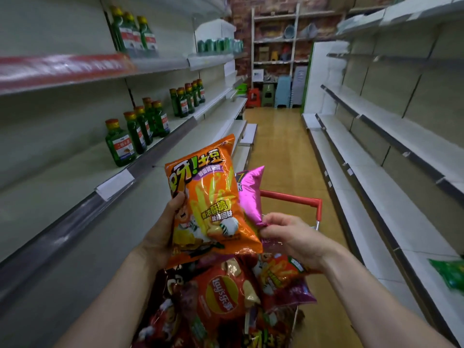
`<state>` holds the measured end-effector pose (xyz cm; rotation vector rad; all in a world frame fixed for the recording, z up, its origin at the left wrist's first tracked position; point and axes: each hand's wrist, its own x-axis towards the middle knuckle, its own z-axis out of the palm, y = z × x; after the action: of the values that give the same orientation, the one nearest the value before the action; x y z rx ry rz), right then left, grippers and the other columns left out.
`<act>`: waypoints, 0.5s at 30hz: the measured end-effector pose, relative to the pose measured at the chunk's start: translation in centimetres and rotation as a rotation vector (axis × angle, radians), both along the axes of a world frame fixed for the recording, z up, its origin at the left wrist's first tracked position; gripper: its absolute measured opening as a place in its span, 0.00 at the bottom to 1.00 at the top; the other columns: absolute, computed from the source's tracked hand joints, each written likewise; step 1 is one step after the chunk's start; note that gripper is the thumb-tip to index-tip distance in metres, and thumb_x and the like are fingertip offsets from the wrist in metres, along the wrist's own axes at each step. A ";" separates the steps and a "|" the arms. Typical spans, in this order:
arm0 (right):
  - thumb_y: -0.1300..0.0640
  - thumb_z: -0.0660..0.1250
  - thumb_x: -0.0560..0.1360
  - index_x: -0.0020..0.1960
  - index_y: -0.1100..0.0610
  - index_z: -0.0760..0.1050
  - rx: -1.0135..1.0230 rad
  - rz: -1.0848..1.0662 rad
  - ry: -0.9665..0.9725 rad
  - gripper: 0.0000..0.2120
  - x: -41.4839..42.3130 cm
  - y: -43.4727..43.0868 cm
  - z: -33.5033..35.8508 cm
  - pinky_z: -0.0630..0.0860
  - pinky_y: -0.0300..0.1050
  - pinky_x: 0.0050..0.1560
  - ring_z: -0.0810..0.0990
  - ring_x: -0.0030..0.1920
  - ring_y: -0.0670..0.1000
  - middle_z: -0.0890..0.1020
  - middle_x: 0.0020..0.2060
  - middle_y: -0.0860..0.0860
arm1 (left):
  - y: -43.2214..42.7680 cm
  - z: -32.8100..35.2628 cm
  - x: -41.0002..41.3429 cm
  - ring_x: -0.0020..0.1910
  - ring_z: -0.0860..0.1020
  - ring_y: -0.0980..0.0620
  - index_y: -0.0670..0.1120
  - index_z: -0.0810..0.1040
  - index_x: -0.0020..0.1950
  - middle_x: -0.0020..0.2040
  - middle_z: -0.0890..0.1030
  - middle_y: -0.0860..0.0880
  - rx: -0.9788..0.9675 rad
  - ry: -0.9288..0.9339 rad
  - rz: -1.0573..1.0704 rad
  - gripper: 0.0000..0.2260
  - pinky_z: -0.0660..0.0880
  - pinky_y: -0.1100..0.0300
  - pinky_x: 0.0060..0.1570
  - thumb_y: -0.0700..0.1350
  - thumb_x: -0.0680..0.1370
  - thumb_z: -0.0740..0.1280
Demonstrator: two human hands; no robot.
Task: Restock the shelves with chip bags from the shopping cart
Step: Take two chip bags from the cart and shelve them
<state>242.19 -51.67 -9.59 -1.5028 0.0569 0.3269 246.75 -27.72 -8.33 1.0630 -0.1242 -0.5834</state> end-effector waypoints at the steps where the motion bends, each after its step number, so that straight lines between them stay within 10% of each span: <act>1: 0.66 0.66 0.76 0.46 0.59 0.75 -0.033 0.005 0.004 0.03 -0.4 -0.1 0.8 0.79 0.46 0.44 0.82 0.39 0.51 0.82 0.42 0.55 | -0.1 0.5 -0.7 0.56 0.81 0.38 0.46 0.83 0.59 0.61 0.80 0.39 0.005 -0.008 -0.017 0.39 0.80 0.43 0.51 0.60 0.51 0.83; 6: 0.24 0.64 0.64 0.62 0.55 0.75 -0.421 0.003 0.035 0.41 -1.7 -0.1 4.5 0.79 0.53 0.54 0.82 0.51 0.52 0.83 0.52 0.52 | -1.1 2.6 -4.0 0.57 0.80 0.38 0.47 0.80 0.63 0.61 0.80 0.39 0.097 -0.097 -0.042 0.42 0.78 0.43 0.55 0.62 0.52 0.82; 9: 0.22 0.56 0.67 0.59 0.57 0.76 -0.501 -0.138 0.033 0.42 -2.8 0.2 5.6 0.75 0.45 0.39 0.78 0.41 0.51 0.79 0.44 0.52 | -1.9 3.8 -6.2 0.52 0.82 0.40 0.47 0.83 0.57 0.58 0.82 0.40 0.103 -0.135 -0.109 0.38 0.81 0.47 0.47 0.61 0.51 0.82; 15: 0.33 0.63 0.74 0.63 0.65 0.73 -0.203 -0.370 -0.024 0.36 -6.1 -0.1 6.4 0.82 0.55 0.48 0.84 0.47 0.59 0.83 0.51 0.59 | -4.5 6.3 -8.4 0.45 0.84 0.43 0.47 0.83 0.55 0.52 0.84 0.40 0.198 -0.245 -0.177 0.38 0.81 0.51 0.42 0.62 0.48 0.82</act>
<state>236.12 -51.77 -3.18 -1.6598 0.3532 0.0044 238.31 -32.18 -2.00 1.3231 -0.3846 -0.6319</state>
